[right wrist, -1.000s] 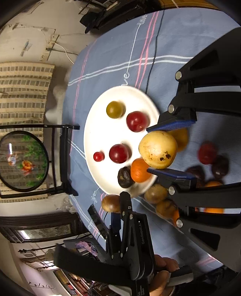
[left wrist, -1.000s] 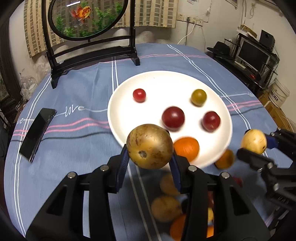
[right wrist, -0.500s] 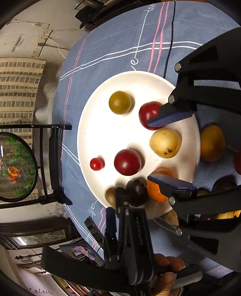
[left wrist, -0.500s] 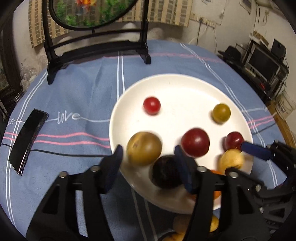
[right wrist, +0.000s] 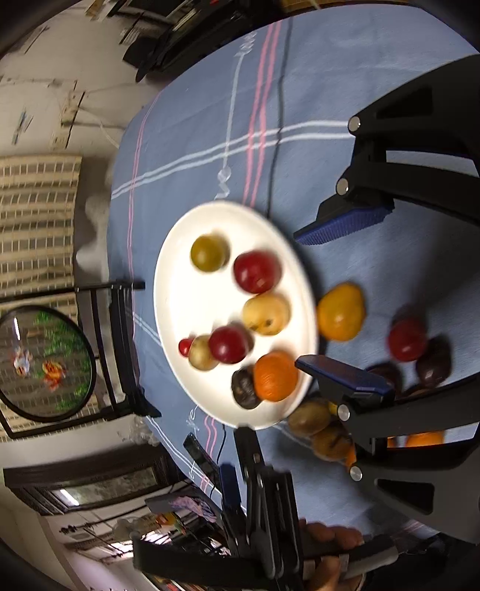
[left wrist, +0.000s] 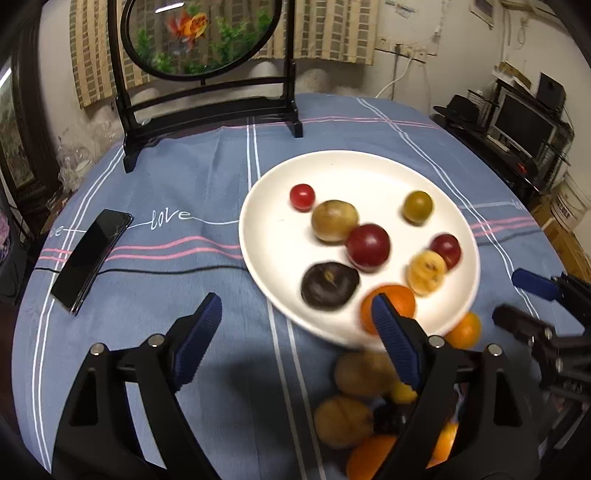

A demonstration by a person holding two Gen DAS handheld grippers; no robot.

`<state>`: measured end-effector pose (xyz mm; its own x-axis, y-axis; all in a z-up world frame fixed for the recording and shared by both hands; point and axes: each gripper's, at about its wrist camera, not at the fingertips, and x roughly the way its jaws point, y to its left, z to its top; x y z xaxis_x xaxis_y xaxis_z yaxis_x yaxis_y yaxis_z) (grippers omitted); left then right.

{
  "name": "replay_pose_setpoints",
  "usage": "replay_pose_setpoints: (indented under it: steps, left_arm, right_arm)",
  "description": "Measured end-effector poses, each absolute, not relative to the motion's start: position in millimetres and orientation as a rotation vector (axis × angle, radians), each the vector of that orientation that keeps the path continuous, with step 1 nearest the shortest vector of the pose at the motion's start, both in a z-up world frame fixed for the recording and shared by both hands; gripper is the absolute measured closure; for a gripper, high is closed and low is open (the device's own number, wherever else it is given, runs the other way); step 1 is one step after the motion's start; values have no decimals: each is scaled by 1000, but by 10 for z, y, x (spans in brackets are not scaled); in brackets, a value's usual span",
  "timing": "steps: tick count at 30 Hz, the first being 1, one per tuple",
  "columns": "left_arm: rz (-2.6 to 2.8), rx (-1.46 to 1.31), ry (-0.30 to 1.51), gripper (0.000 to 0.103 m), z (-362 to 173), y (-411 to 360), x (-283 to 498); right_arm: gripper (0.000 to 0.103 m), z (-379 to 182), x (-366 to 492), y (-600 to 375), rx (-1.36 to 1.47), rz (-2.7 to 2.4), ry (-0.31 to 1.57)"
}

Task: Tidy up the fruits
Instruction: 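Place the brown potato on the plate with the left tool while the right tool places the pale potato, then grasp the large mandarin with the left tool while the right tool grasps a dark purple plum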

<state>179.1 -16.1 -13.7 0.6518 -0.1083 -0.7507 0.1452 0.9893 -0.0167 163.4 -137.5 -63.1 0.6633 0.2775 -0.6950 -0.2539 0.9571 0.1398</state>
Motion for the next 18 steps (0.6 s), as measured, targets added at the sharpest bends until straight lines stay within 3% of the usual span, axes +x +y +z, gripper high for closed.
replay_pose_setpoints:
  steps: [18]
  left_arm:
    - [-212,49,899,18,-297,-255,796]
  right_arm:
    - [40,-774,782,-1656,76,246,803]
